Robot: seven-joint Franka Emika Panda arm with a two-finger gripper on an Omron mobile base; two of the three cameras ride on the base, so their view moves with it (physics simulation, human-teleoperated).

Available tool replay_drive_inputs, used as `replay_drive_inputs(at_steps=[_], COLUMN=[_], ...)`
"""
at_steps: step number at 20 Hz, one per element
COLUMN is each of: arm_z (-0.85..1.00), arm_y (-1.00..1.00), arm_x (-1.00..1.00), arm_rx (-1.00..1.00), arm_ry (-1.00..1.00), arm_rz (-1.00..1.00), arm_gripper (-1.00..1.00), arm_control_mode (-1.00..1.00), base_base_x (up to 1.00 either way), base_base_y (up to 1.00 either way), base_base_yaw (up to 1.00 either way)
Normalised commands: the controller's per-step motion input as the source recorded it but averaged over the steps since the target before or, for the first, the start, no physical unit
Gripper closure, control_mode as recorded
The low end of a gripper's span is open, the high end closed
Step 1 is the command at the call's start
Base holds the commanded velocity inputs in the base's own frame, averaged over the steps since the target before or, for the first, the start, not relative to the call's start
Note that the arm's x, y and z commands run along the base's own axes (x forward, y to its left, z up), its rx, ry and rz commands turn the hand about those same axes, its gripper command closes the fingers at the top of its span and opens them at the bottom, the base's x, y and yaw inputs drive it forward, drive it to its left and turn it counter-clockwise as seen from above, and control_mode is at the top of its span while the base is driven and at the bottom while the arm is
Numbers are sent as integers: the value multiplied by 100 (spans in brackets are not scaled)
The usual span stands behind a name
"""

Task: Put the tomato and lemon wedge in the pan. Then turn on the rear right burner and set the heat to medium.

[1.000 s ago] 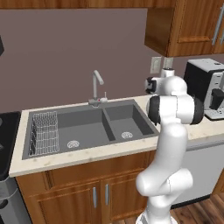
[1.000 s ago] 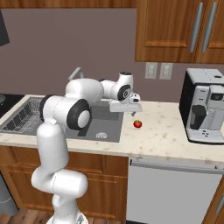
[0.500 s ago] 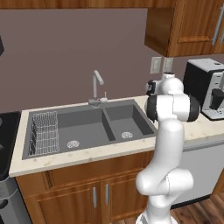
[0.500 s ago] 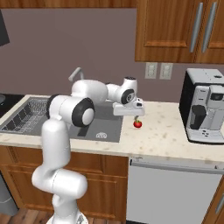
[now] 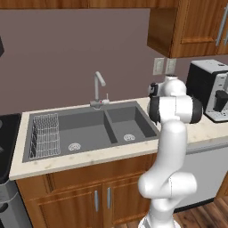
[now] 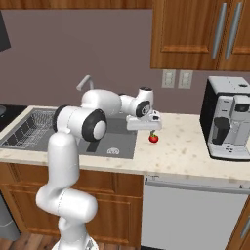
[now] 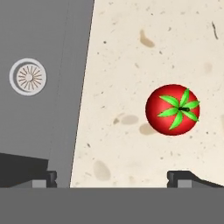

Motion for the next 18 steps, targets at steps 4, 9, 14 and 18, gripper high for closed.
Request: replay_drive_inputs(at_steps=[4, 9, 14, 18], arm_z=[-2, -6, 0, 0], arm_y=[-16, -27, -31, -22], arm_x=[26, 40, 36, 26], arm_rx=[0, 0, 0, 0], arm_ry=[0, 0, 0, 1], arm_rz=[0, 0, 0, 0], arm_gripper=[-100, -100, -100, -100], arm_control_mode=[-100, -100, -100, -100], base_base_x=[0, 0, 0, 0], base_base_y=[0, 0, 0, 0], base_base_yaw=[0, 0, 0, 0])
